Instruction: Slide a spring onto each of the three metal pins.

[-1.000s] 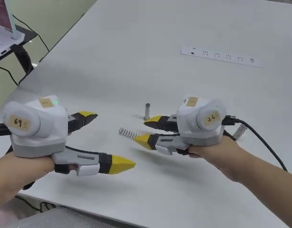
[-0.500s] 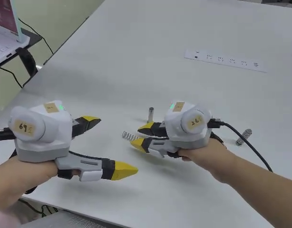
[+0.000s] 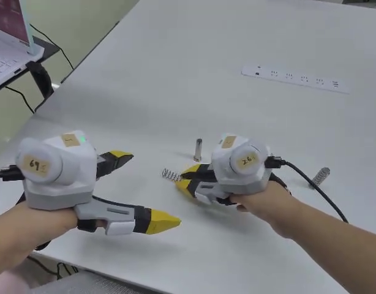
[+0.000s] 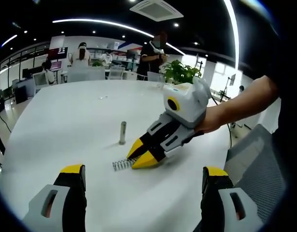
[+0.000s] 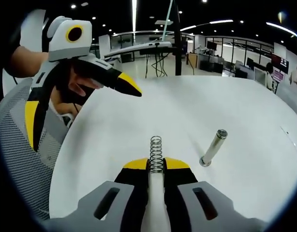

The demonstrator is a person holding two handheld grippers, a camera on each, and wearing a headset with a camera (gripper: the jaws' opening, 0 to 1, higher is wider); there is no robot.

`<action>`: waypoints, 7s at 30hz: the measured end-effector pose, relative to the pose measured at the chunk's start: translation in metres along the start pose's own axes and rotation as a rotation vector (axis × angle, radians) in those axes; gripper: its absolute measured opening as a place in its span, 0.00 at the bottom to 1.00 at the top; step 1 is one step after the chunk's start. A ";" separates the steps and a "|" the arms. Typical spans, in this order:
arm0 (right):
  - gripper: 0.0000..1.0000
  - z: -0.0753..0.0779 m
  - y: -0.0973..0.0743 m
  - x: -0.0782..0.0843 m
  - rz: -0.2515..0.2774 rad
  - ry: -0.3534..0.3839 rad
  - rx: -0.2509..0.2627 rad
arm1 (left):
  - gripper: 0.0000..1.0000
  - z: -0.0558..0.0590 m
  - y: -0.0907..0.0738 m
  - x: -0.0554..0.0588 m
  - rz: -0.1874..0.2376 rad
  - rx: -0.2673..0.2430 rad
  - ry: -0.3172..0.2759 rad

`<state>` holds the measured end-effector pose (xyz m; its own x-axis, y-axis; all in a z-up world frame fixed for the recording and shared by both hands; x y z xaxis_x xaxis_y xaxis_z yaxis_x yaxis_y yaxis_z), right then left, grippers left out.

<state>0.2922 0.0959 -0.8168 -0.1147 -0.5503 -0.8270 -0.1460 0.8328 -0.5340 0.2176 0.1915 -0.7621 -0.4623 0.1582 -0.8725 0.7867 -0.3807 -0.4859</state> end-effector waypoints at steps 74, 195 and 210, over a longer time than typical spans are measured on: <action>0.08 -0.066 -0.146 0.014 0.015 -0.176 -0.132 | 0.09 0.105 0.057 -0.044 0.030 0.450 0.284; 0.08 -0.065 -0.154 -0.028 0.191 -0.211 -0.038 | 0.61 0.048 0.035 -0.042 0.016 0.209 0.153; 0.08 -0.051 -0.149 -0.029 0.185 -0.200 -0.009 | 0.95 0.023 0.024 -0.031 0.012 0.080 0.096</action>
<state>0.2667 -0.0154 -0.7042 0.0564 -0.3658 -0.9290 -0.1496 0.9169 -0.3701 0.2421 0.1567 -0.7452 -0.4084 0.2384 -0.8811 0.7553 -0.4538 -0.4728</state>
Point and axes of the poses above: the centre of the closed fingertips' face, and the gripper's own axes: y roughly forward along the fingers, z roughly to its right, x roughly out of its underside, the point moved 6 cm from there along -y, roughly backward along the fingers, and after that the axes turned 15 degrees about -x, right-handed, at the moved point
